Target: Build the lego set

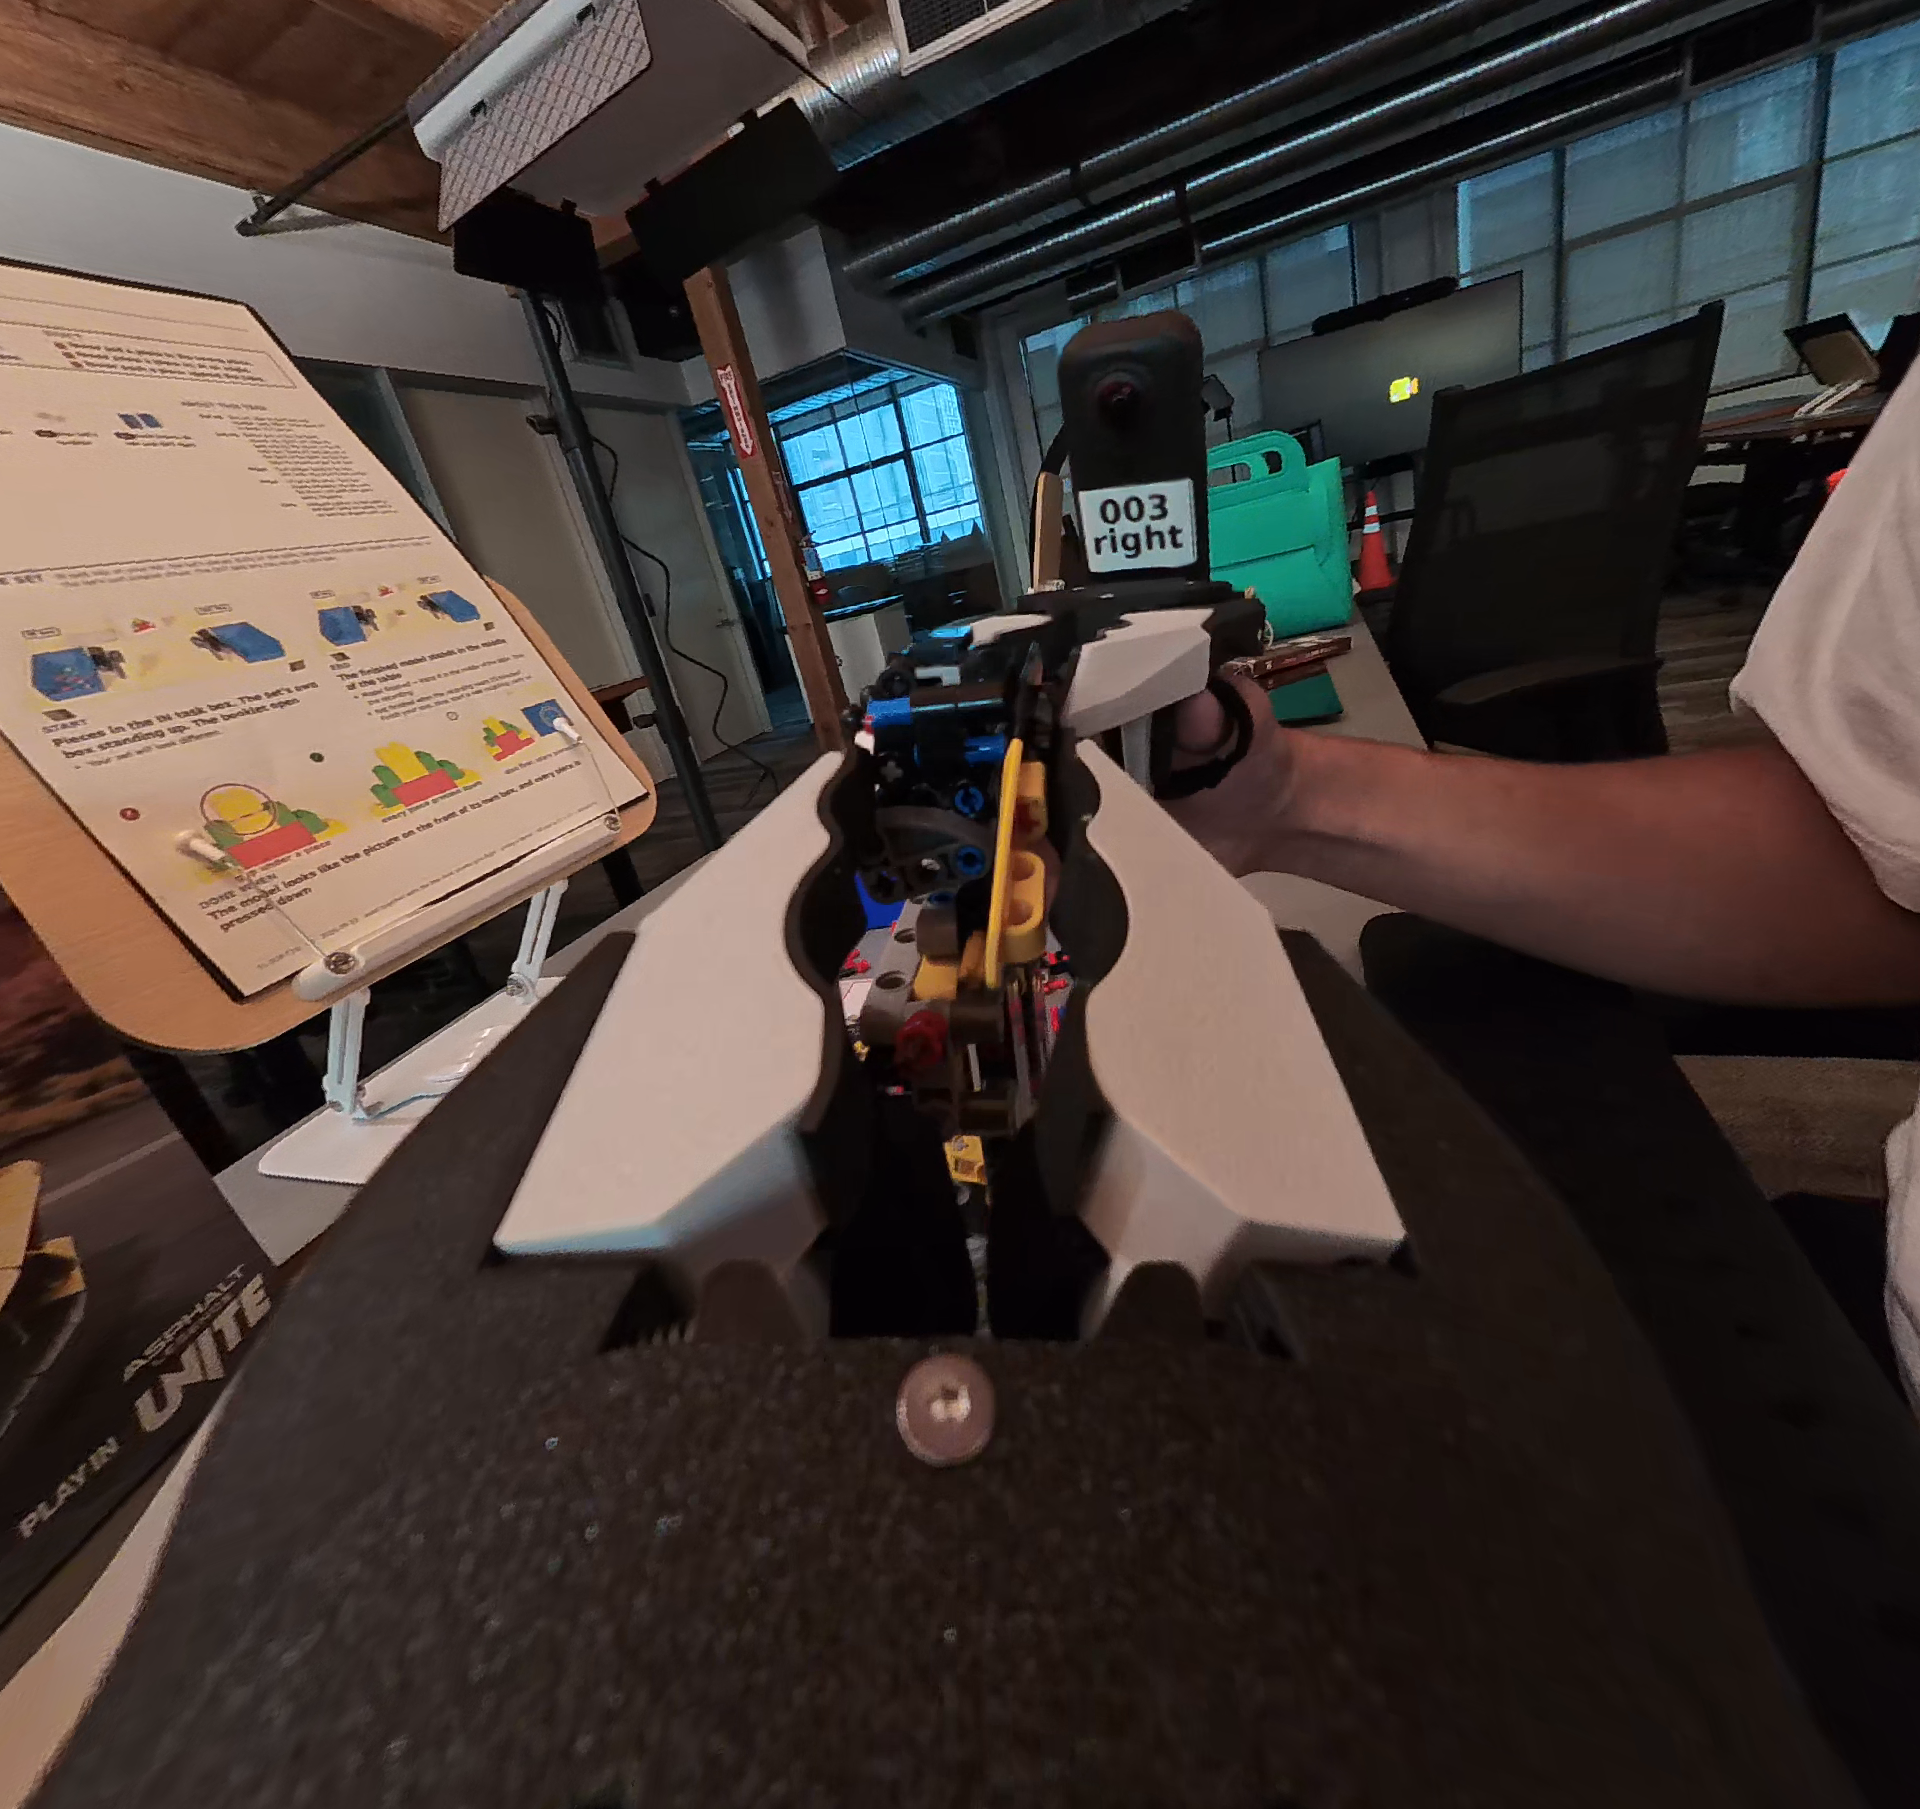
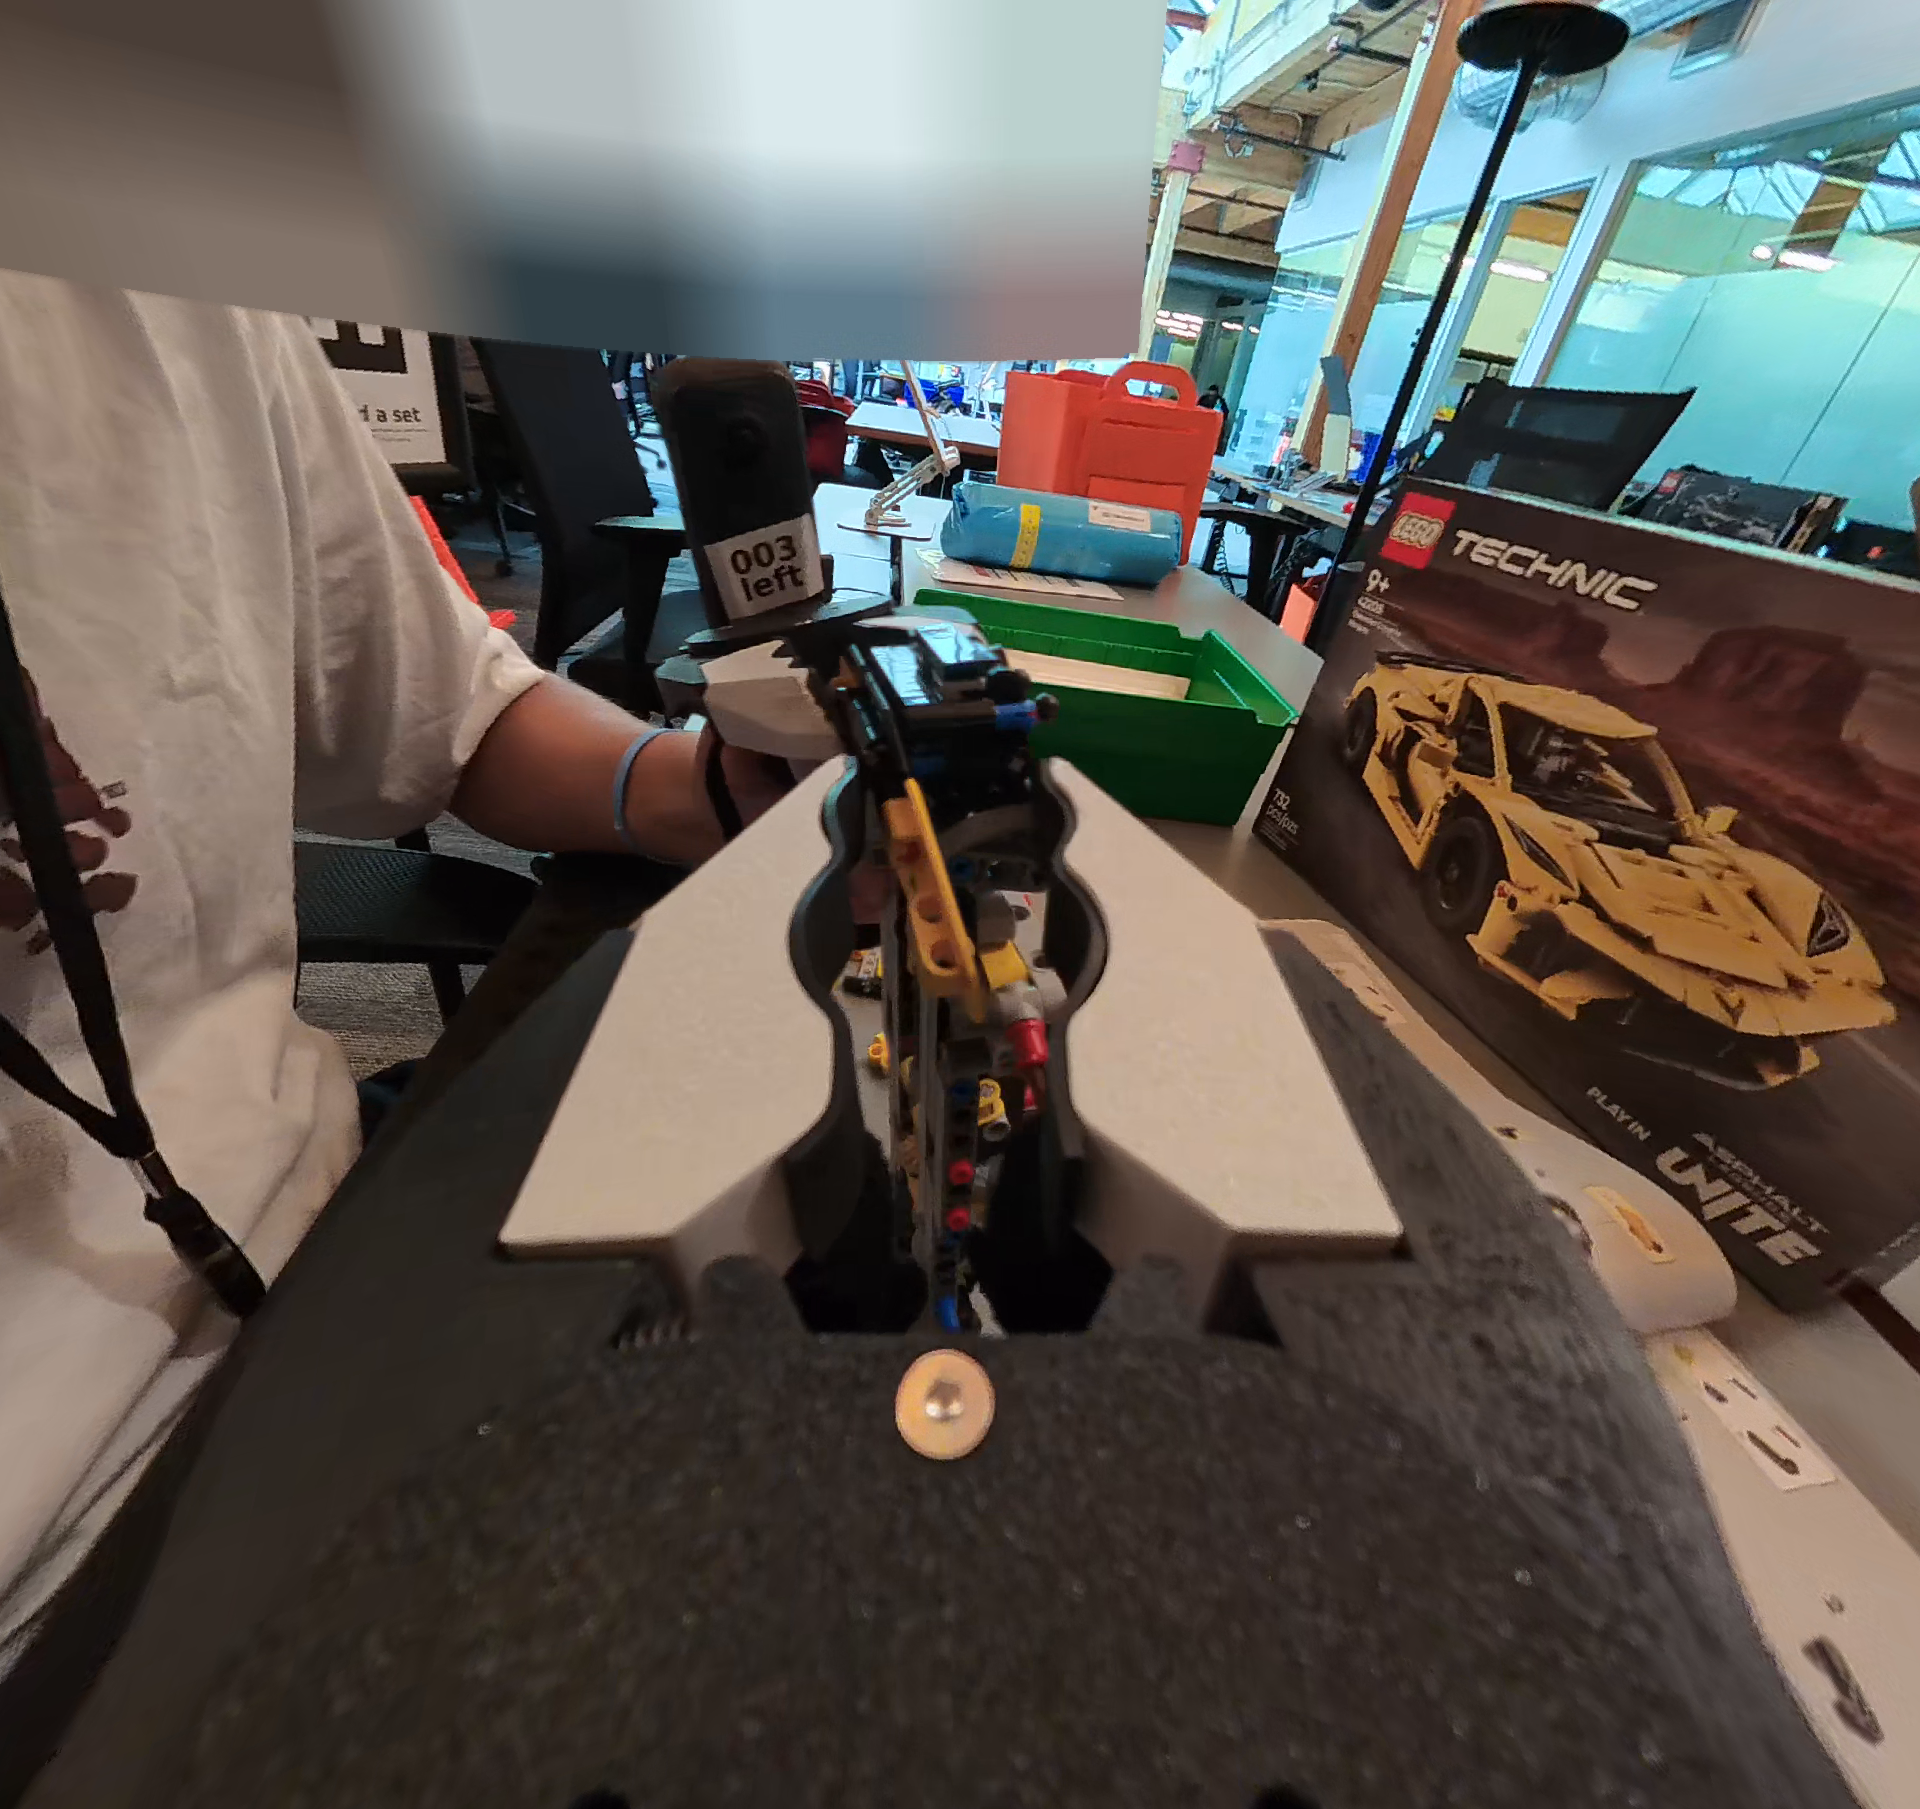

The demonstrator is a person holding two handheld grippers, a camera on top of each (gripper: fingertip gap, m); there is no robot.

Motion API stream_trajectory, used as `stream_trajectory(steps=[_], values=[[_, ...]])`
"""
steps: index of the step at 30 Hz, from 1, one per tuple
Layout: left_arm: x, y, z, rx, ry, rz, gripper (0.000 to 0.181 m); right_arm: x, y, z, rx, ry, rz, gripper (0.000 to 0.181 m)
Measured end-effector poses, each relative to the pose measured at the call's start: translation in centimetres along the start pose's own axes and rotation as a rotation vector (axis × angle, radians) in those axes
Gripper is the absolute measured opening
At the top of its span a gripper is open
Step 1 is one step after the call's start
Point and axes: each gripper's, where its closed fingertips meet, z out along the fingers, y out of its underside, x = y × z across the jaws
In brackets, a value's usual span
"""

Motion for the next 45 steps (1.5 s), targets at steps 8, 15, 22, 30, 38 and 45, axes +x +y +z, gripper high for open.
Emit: stream_trajectory(steps=[8, 15, 22, 30, 38, 45], values=[[0.9, 0.0, 0.1, -0.034, -0.009, 0.085, 0.031, -1.1, 0.0, -0.3, -0.029, -0.069, 0.045, 0.025], [1.7, -0.4, -1.0, -0.107, -0.035, 0.021, 0.029, -2.3, 0.0, 0.2, -0.125, -0.027, 0.006, 0.024], [3.9, -1.0, -1.3, -0.144, -0.078, 0.05, 0.024, -4.2, -0.3, -0.3, -0.063, -0.043, 0.01, 0.023], [4.8, -1.2, -1.5, -0.163, -0.109, 0.105, 0.022, -5.0, -0.5, -0.3, -0.085, 0.003, 0.03, 0.026], [5.9, -2.0, -3.7, 0.013, -0.043, 0.115, 0.022, -7.0, -0.7, 1.3, -0.107, 0.044, -0.078, 0.025], [6.8, -2.2, -5.1, 0.075, 0.007, 0.099, 0.022, -8.4, -0.9, 2.1, -0.067, -0.036, 0.009, 0.024]])
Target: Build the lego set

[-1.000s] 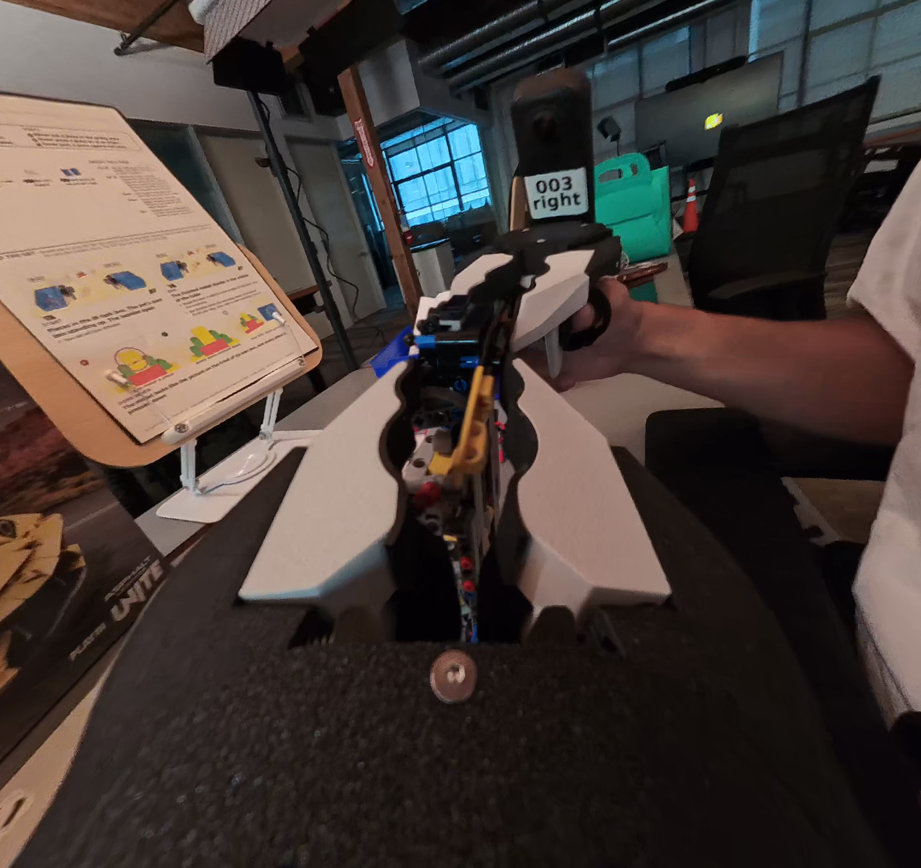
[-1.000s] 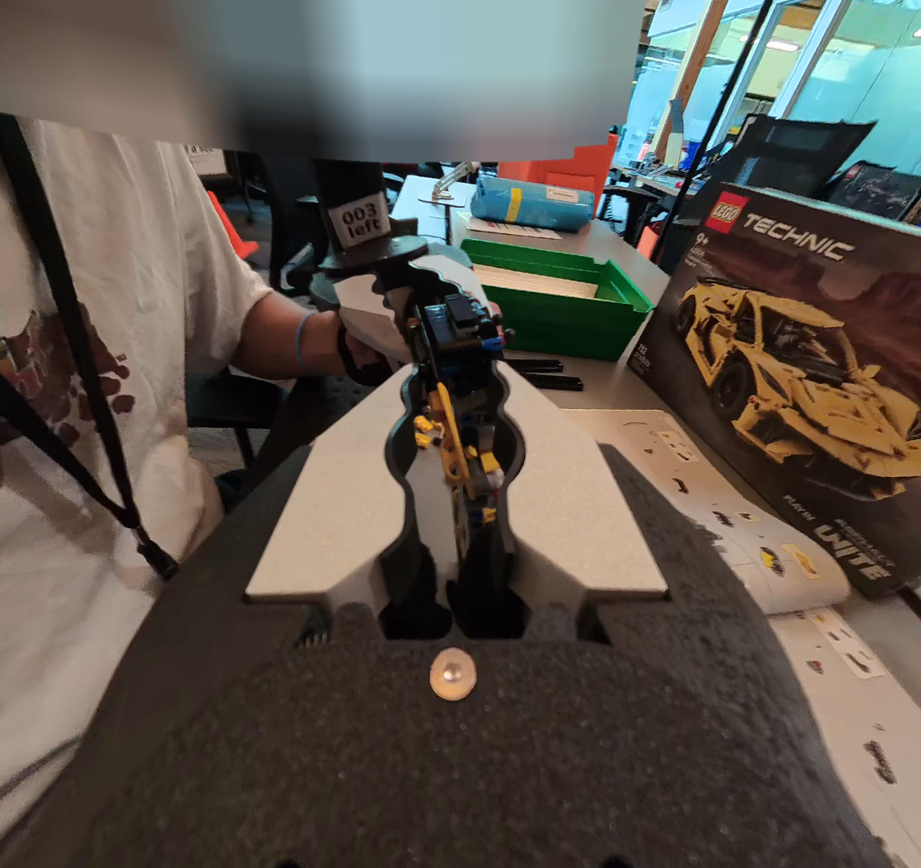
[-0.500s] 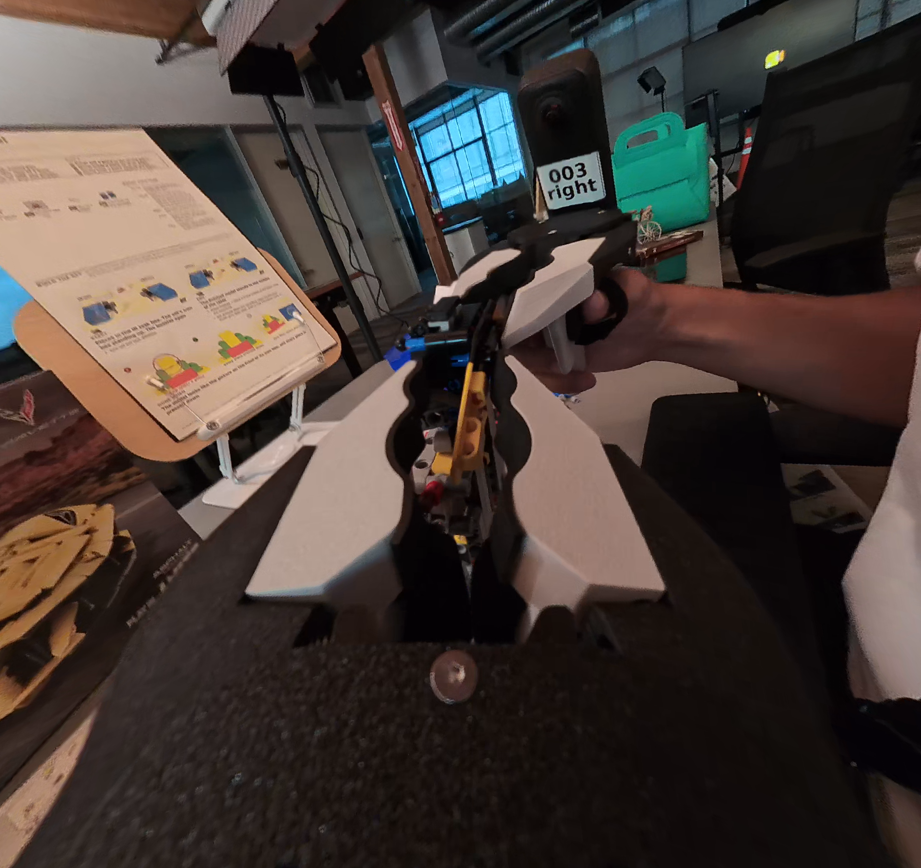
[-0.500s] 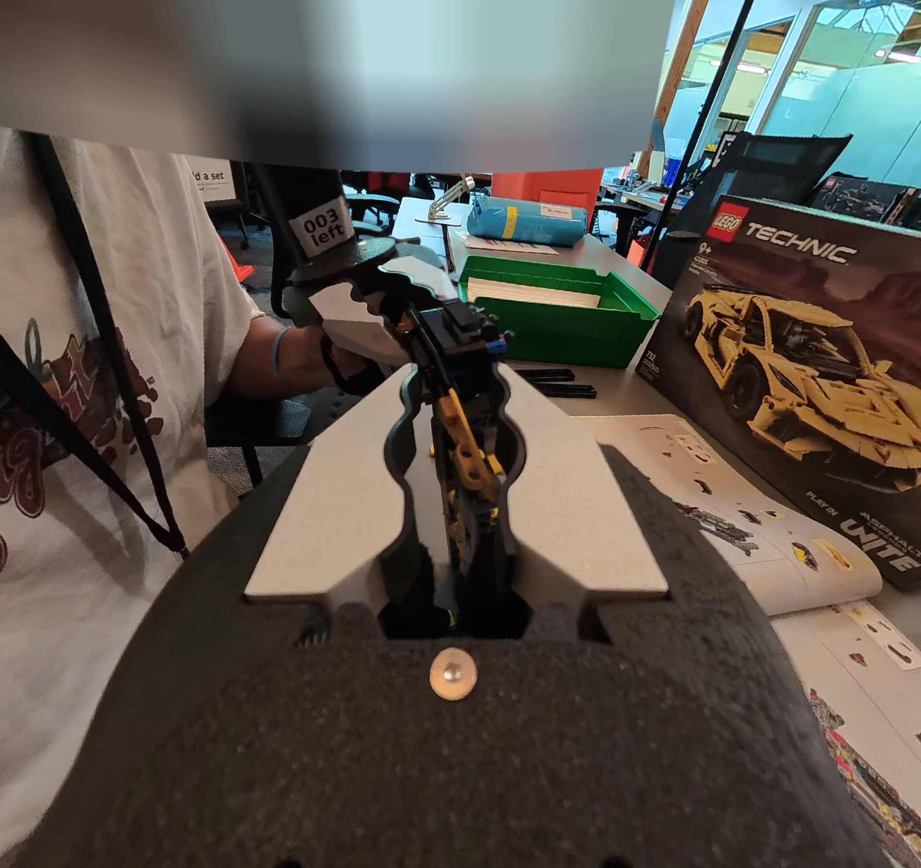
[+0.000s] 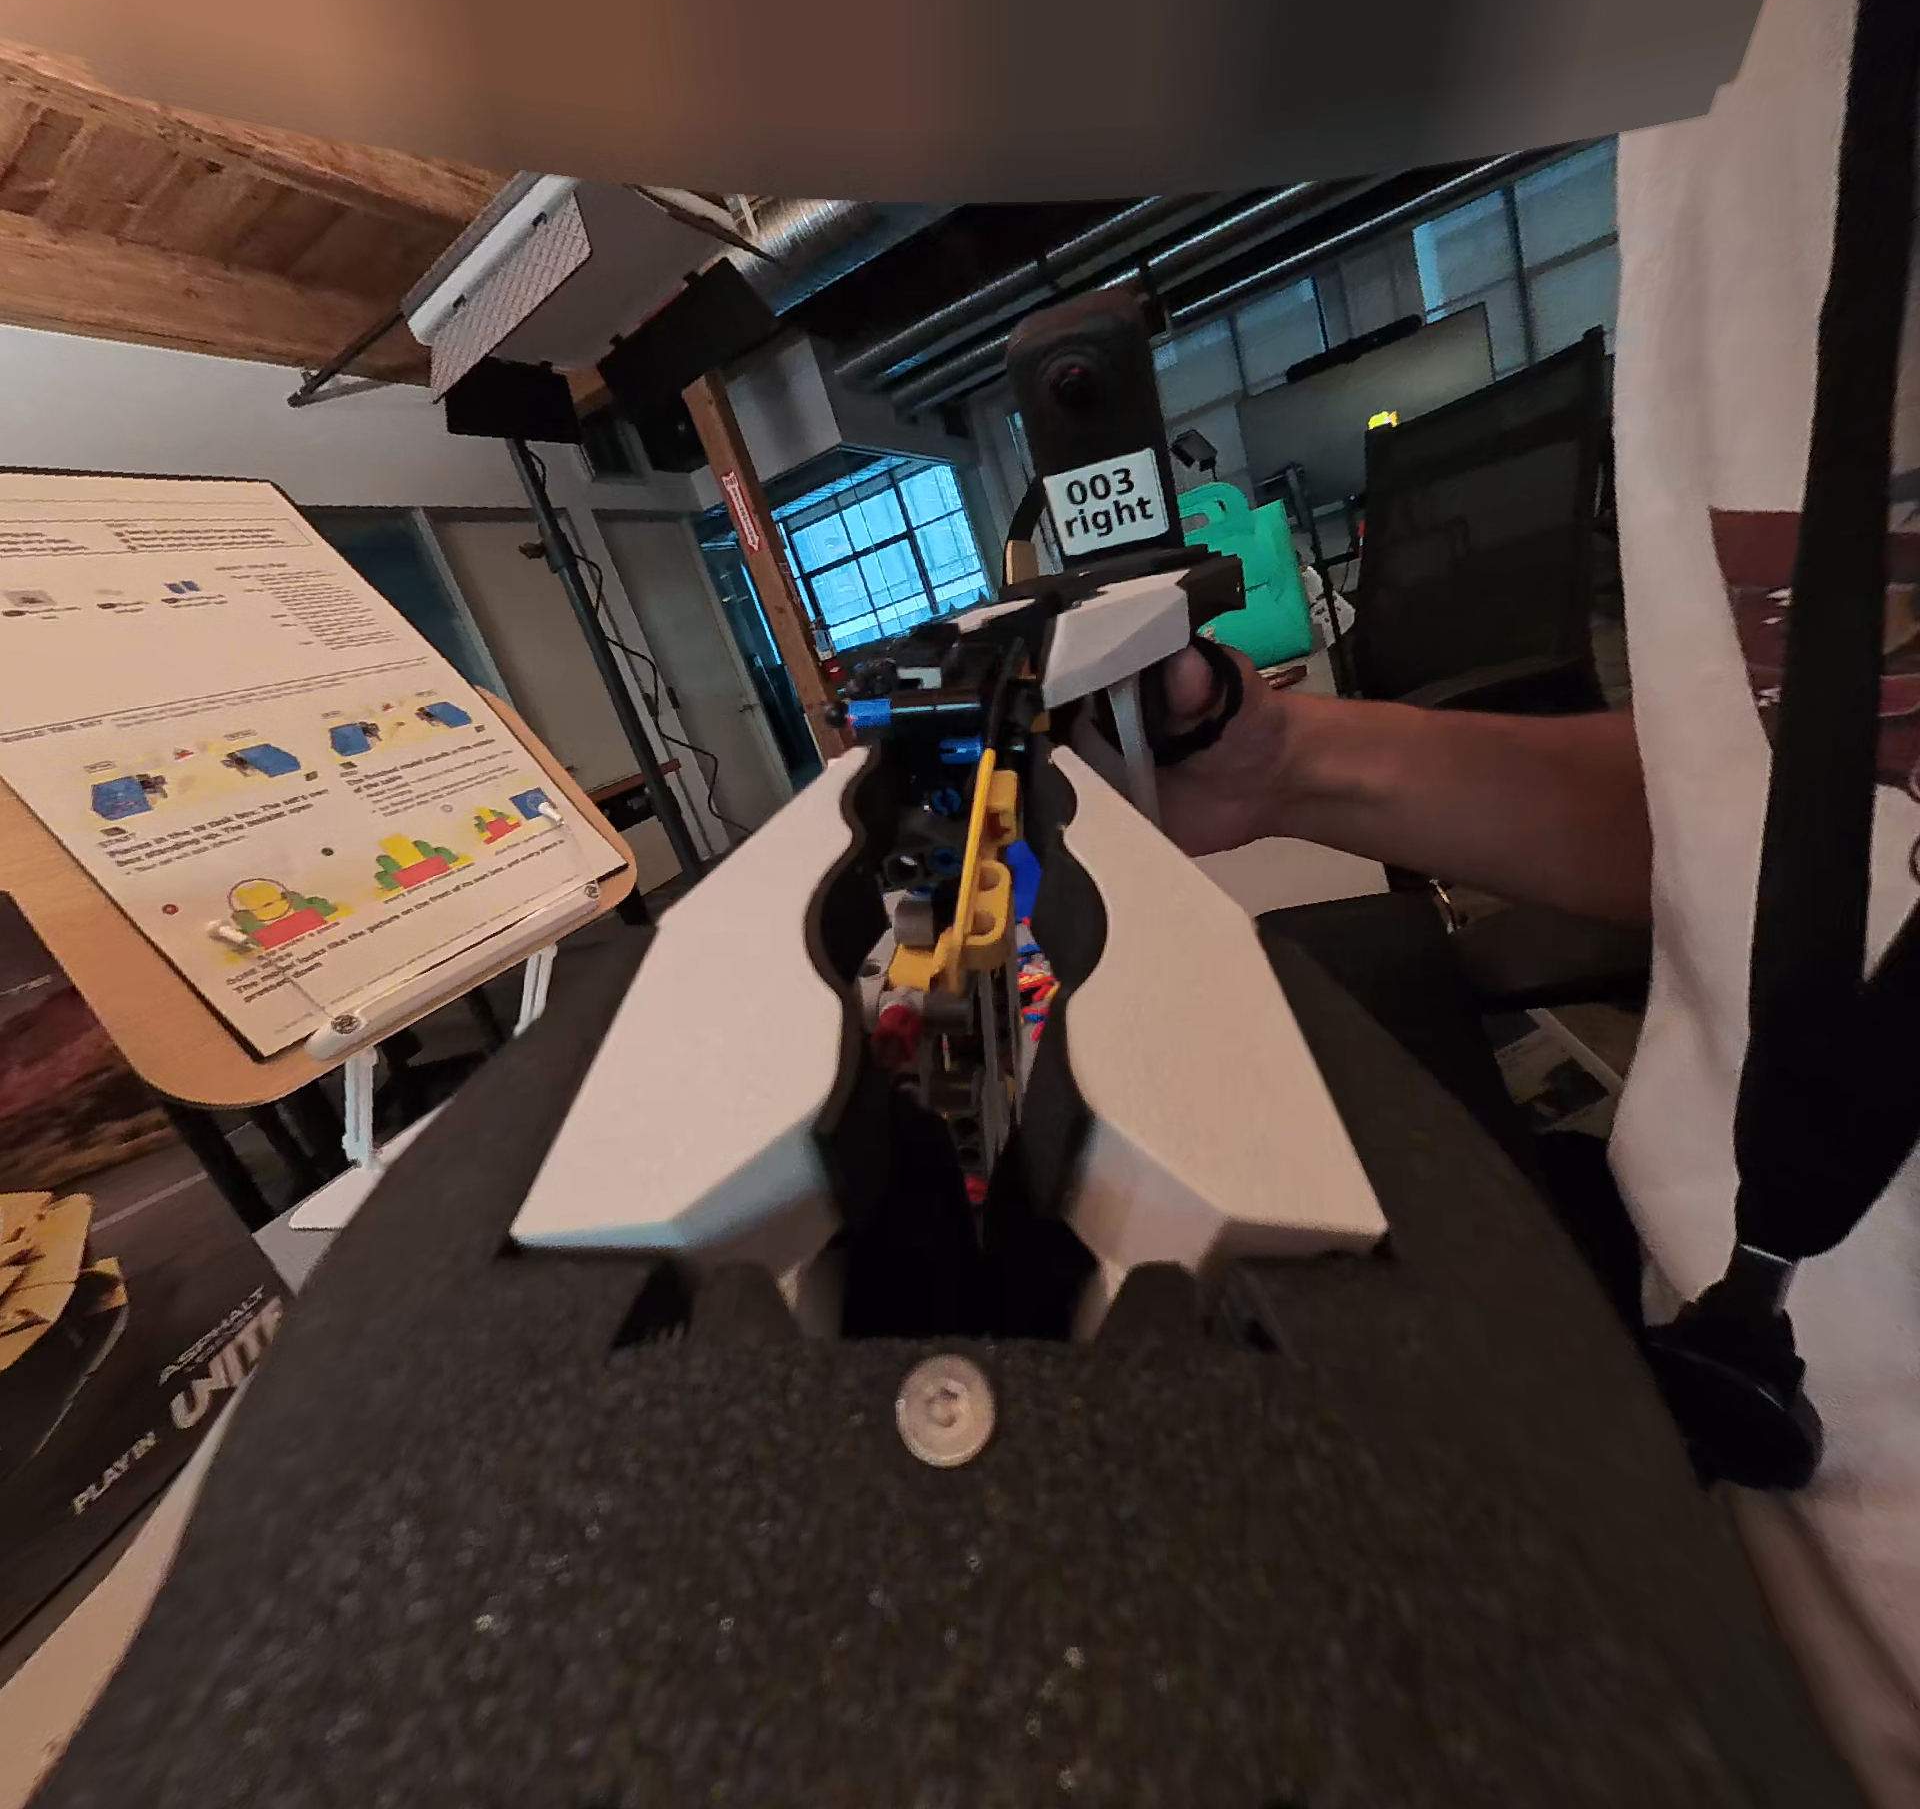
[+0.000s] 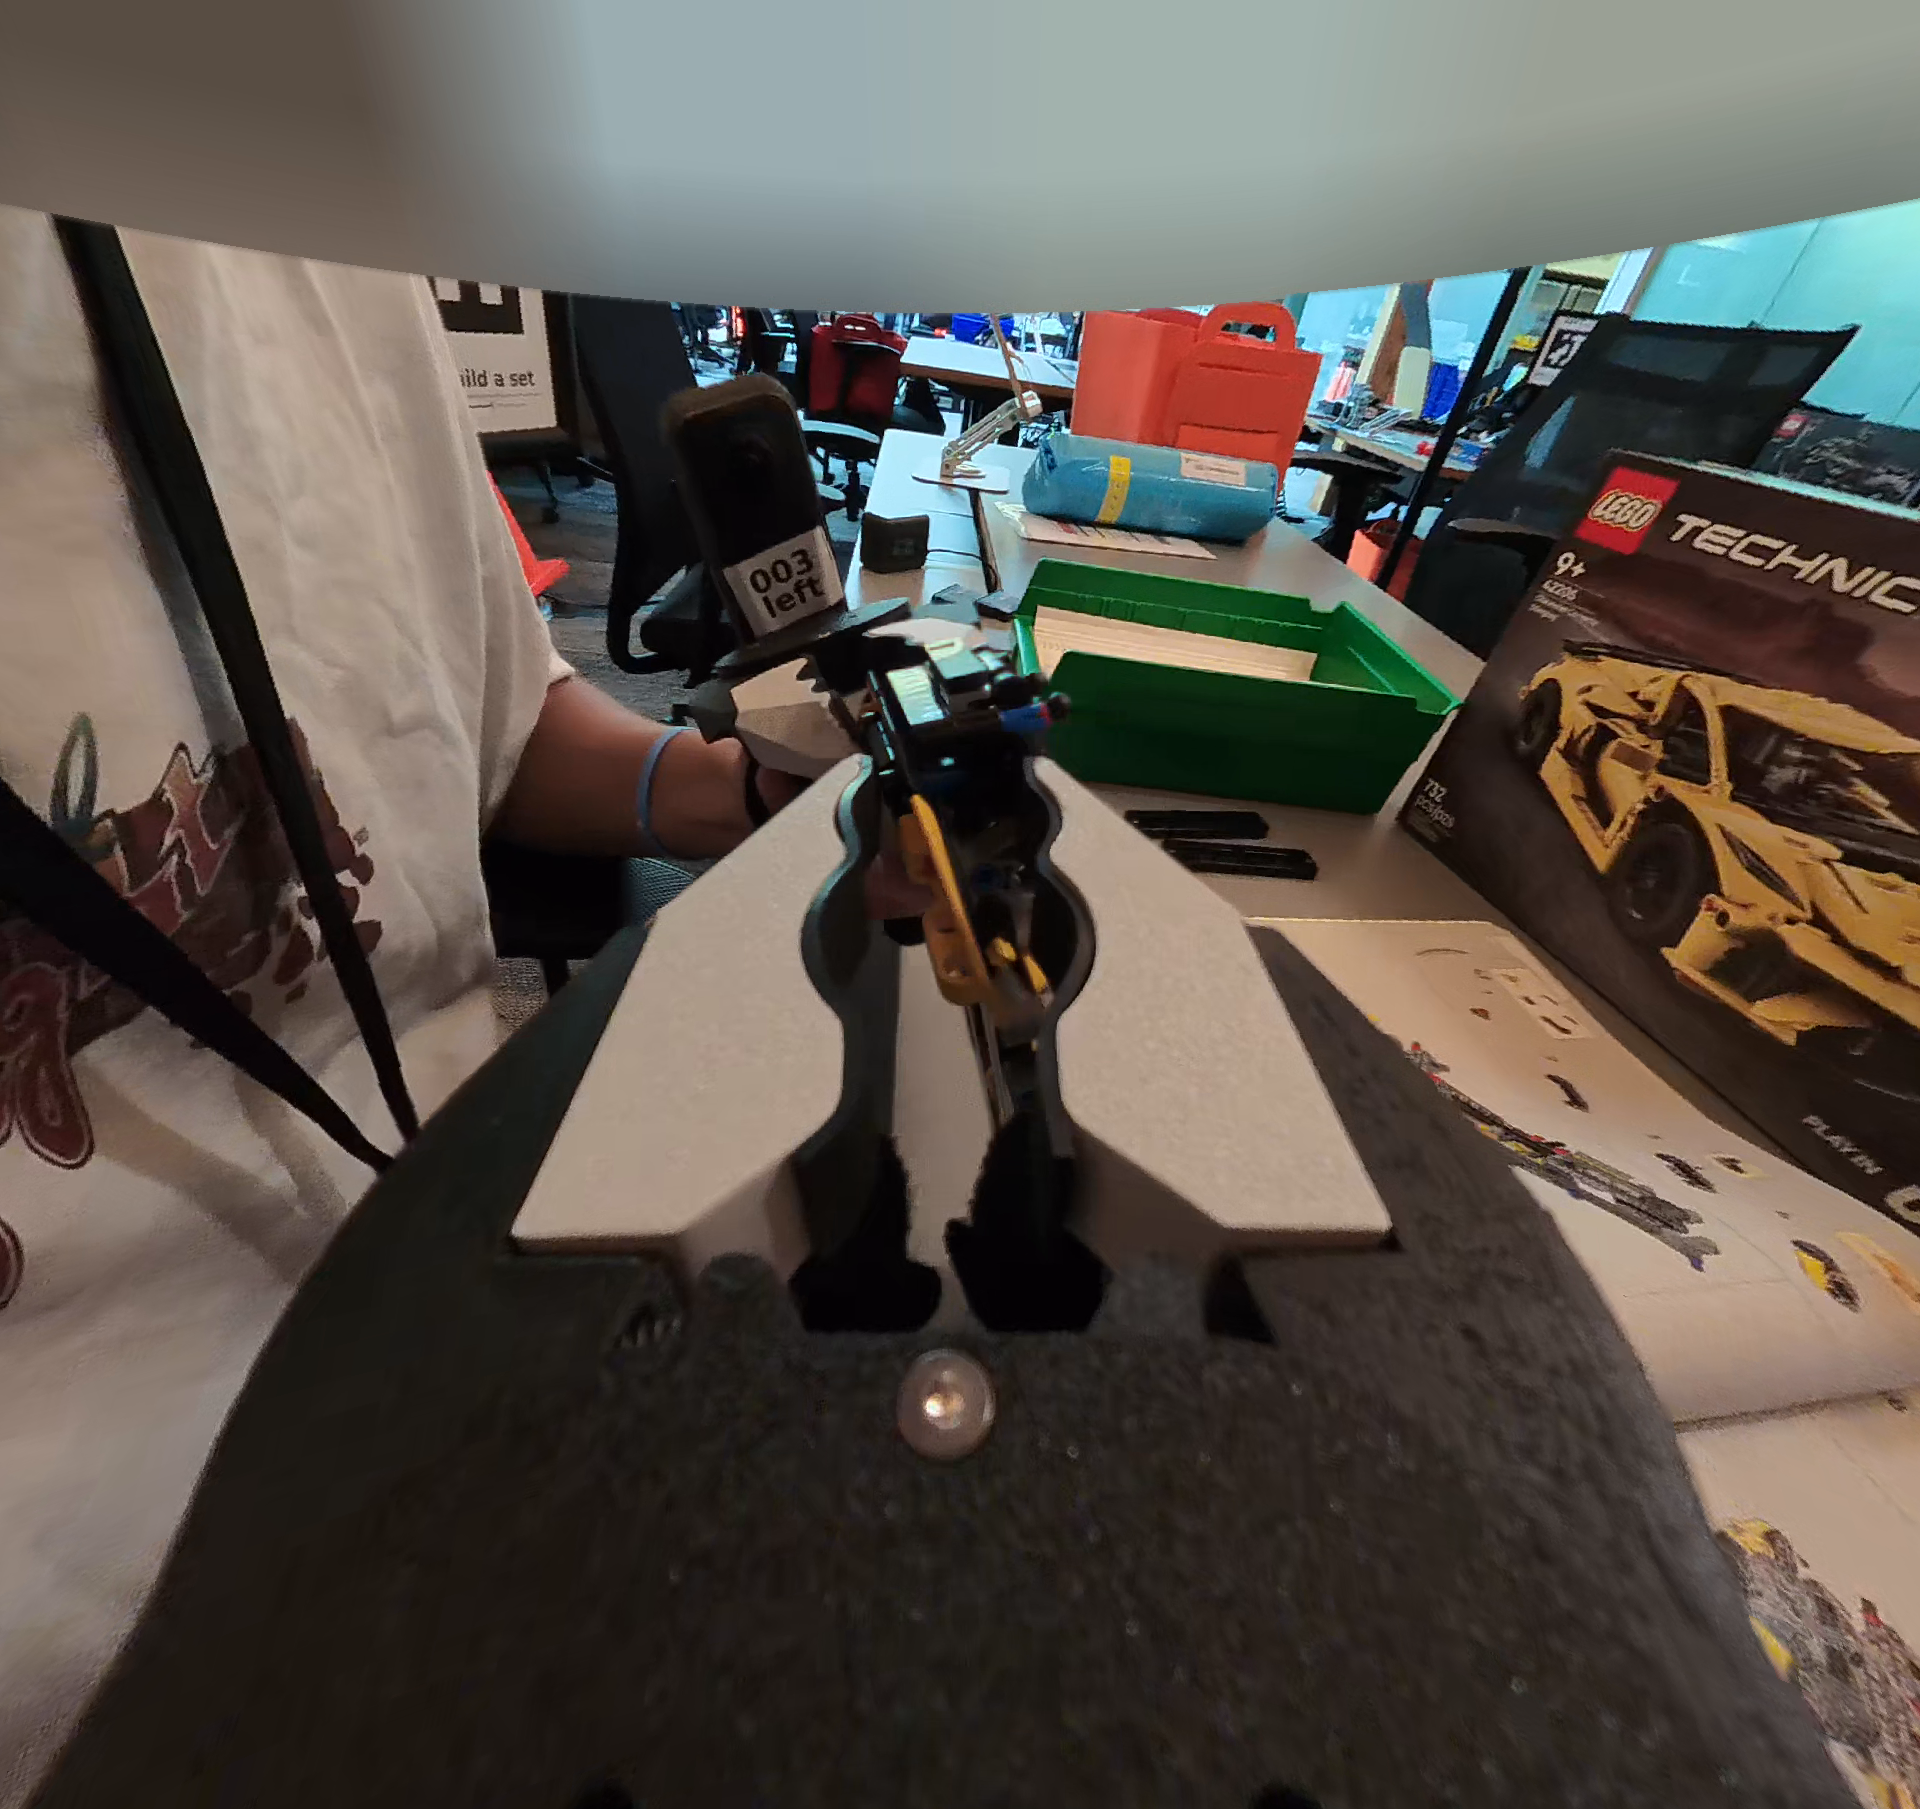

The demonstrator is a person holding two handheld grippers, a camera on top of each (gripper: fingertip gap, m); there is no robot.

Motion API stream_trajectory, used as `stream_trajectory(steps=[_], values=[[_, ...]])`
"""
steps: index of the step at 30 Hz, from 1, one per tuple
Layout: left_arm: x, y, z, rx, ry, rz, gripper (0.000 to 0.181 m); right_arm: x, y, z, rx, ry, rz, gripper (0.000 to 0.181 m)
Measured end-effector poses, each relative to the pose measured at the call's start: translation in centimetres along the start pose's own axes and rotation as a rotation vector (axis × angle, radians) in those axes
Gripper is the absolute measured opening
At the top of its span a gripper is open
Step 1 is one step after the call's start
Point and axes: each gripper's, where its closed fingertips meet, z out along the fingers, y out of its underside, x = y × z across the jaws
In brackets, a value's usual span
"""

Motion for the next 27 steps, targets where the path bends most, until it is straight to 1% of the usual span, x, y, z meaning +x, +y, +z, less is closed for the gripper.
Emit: stream_trajectory(steps=[4, 7, 8, 11, 12, 15, 16, 17, 18, 20, 23, 24, 27], values=[[0.3, -0.1, -0.1, -0.004, 0.025, -0.024, 0.022, -0.3, 0.0, 0.0, -0.026, -0.01, -0.024, 0.023], [0.1, 0.0, -0.1, -0.036, 0.014, -0.055, 0.023, 0.0, 0.1, 0.0, -0.054, -0.007, 0.008, 0.024], [-0.1, 0.0, -0.1, -0.052, 0.004, -0.074, 0.026, 0.1, 0.0, 0.0, -0.057, 0.007, -0.009, 0.024], [-1.2, -0.9, -0.6, -0.038, -0.048, -0.129, 0.056, 0.4, 0.0, 0.0, -0.062, 0.027, -0.012, 0.023], [-1.3, -0.9, -0.5, -0.048, -0.042, -0.152, 0.061, 0.3, 0.0, 0.1, -0.059, 0.014, -0.006, 0.023], [-0.5, -0.2, 0.1, -0.11, 0.031, -0.152, 0.055, -0.4, 0.0, 0.4, -0.05, -0.037, -0.004, 0.024], [-0.3, -0.1, 0.3, -0.124, 0.046, -0.133, 0.051, -0.7, 0.0, 0.5, -0.05, -0.053, -0.007, 0.024], [0.0, -0.1, 0.5, -0.126, 0.062, -0.118, 0.042, -0.7, 0.0, 0.6, -0.049, -0.051, -0.018, 0.024], [0.0, -0.1, 0.7, -0.124, 0.059, -0.11, 0.04, -0.5, 0.0, 0.7, -0.052, -0.035, -0.033, 0.024], [-0.2, -0.1, 0.8, -0.12, 0.05, -0.116, 0.039, -0.3, 0.0, 0.6, -0.063, -0.007, -0.067, 0.023], [-0.8, 0.0, 0.7, -0.113, 0.025, -0.126, 0.039, 0.4, -0.2, 0.6, -0.072, 0.081, -0.128, 0.026], [-0.9, 0.0, 0.8, -0.115, 0.017, -0.12, 0.039, 0.4, -0.2, 0.6, -0.079, 0.101, -0.141, 0.023], [-1.0, 0.1, 0.9, -0.124, 0.003, -0.105, 0.039, 0.5, -0.1, 0.4, -0.108, 0.12, -0.147, 0.023]])
